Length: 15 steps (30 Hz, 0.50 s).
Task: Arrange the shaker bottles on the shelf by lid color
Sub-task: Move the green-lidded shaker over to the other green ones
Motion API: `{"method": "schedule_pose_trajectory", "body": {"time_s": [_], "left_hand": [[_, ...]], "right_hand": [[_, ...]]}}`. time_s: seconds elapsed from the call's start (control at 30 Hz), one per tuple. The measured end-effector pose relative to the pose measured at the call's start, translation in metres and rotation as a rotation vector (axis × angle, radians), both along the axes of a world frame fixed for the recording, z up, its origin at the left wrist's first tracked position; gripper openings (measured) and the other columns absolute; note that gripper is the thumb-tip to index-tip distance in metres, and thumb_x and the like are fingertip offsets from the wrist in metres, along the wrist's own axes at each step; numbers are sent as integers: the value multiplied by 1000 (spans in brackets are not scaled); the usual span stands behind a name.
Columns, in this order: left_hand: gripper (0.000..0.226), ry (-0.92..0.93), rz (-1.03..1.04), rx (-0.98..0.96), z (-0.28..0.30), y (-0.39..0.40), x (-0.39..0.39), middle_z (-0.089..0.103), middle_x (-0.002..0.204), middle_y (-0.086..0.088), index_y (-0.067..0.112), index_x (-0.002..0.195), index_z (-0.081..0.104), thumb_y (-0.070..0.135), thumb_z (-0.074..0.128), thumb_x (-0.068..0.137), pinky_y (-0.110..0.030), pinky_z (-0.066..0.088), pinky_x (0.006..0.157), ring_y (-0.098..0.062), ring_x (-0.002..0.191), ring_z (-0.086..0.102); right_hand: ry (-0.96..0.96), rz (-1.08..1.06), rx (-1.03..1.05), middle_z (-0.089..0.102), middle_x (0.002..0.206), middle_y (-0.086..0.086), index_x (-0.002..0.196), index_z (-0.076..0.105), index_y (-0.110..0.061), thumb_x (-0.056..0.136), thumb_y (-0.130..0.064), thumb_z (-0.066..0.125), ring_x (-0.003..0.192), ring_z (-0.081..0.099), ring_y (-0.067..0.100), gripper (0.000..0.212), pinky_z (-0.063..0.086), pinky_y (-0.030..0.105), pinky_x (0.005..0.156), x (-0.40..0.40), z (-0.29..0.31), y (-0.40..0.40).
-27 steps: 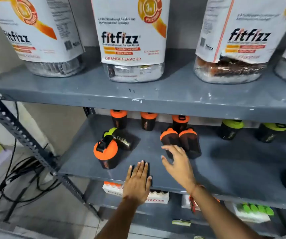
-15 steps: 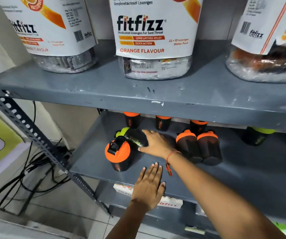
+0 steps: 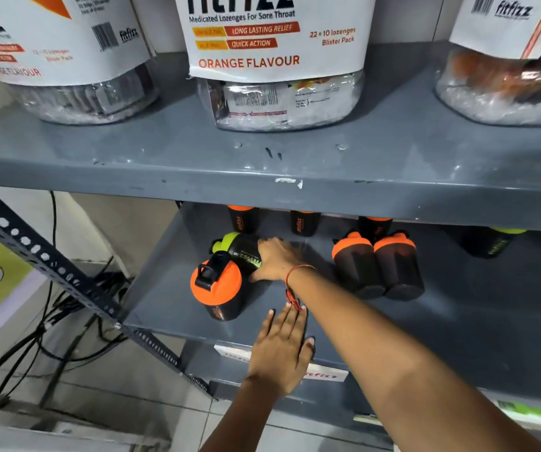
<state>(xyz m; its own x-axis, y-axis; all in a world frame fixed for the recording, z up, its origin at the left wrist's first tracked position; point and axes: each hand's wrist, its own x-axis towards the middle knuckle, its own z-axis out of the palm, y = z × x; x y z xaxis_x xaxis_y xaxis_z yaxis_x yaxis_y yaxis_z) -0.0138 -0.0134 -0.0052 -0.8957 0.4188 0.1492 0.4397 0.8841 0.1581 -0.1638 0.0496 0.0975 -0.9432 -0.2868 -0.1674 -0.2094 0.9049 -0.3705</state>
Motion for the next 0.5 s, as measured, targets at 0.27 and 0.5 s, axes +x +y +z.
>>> {"method": "schedule_pose_trajectory", "body": {"time_s": [0.27, 0.5], "left_hand": [[56, 16, 20, -11, 2, 1, 2, 40, 148, -8, 10, 142, 39, 42, 28, 98, -40, 7, 112, -19, 141, 26], [59, -22, 17, -2, 2, 1, 1, 28, 154, -6, 12, 147, 25, 43, 25, 97, -40, 8, 112, -16, 143, 16]], "right_hand": [[-10, -184, -194, 62, 126, 20, 127, 50, -4, 69, -41, 82, 117, 59, 41, 76, 51, 41, 90, 15, -10, 16], [129, -444, -567, 60, 127, 19, 124, 43, -5, 61, -36, 88, 118, 58, 38, 83, 50, 40, 90, 42, -27, 32]]}}
